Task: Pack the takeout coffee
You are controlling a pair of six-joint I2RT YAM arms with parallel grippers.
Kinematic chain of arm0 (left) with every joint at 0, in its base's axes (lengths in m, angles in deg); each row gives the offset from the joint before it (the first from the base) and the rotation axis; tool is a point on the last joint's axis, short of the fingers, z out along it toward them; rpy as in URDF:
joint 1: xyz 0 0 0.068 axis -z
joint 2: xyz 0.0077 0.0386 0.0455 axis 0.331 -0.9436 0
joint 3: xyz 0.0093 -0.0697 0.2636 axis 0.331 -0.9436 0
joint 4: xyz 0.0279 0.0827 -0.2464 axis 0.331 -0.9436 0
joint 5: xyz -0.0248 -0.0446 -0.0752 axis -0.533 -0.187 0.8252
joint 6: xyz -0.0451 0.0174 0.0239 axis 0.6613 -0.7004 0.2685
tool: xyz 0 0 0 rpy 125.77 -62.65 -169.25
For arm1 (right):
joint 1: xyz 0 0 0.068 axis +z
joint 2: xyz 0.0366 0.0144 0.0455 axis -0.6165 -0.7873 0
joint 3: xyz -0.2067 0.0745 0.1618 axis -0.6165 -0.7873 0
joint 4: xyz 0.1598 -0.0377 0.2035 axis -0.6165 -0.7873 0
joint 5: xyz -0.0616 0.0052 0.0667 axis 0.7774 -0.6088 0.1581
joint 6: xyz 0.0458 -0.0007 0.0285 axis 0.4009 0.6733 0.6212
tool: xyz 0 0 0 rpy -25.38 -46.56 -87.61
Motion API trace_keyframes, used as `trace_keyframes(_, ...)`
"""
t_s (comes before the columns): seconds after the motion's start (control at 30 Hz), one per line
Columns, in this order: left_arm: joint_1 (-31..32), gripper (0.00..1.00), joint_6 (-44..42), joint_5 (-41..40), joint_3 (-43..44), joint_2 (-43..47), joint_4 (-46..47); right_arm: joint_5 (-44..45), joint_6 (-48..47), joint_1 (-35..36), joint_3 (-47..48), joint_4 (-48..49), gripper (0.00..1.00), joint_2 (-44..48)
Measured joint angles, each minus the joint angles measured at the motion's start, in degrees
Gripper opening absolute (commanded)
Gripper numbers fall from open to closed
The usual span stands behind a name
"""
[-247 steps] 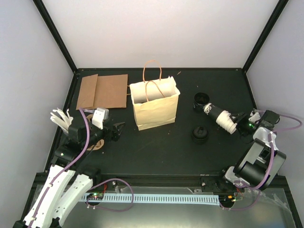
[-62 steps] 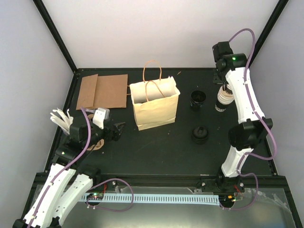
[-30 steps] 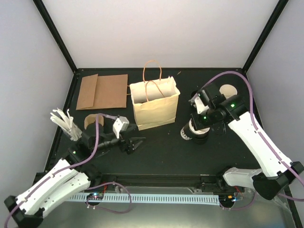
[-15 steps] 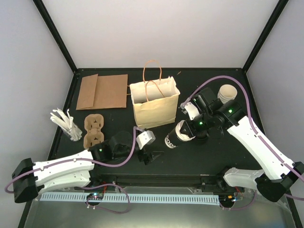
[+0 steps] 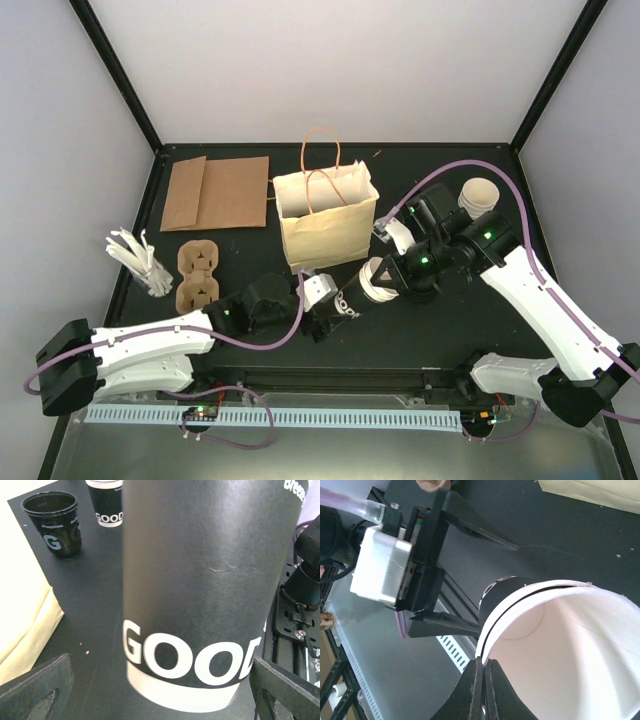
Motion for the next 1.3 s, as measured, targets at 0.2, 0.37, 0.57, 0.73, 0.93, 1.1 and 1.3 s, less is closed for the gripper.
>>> trace_keyframes(0.2, 0.0, 0.86, -1.16, 2.73, 0.02, -1.9, 0.68, -2.56, 0.02, 0.0, 0.09, 0.92, 0.01, 0.07)
trace_keyframes(0.37, 0.13, 0.71, -2.03, 4.66, 0.04, -2.95, 0.87, -4.35, 0.0, 0.0, 0.09, 1.68, 0.01, 0.44)
trace_keyframes(0.57, 0.2, 0.5, -3.26, 5.55, 0.04, -2.84, 0.83, -4.66, -0.04, 0.0, 0.09, 1.84, 0.01, 0.52)
trace_keyframes(0.73, 0.2, 0.41, -4.04, 5.81, 0.04, -1.95, -0.04, -4.9, -0.09, 0.11, 0.15, 1.73, 0.01, 0.7)
trace_keyframes(0.93, 0.2, 0.4, -5.03, 5.84, 0.04, -1.11, -0.46, -3.74, -0.04, 0.31, 1.33, 0.96, 0.01, 0.83)
trace_keyframes(1.1, 0.2, 0.39, -5.03, 5.77, 0.04, 0.22, 0.13, -0.46, 0.13, 0.61, 5.14, -1.44, 0.01, 0.7)
trace_keyframes(1.3, 0.2, 0.38, -4.72, 4.09, -2.29, 2.99, -0.11, 6.6, 0.76, 0.59, 11.06, -4.2, 0.01, 1.03)
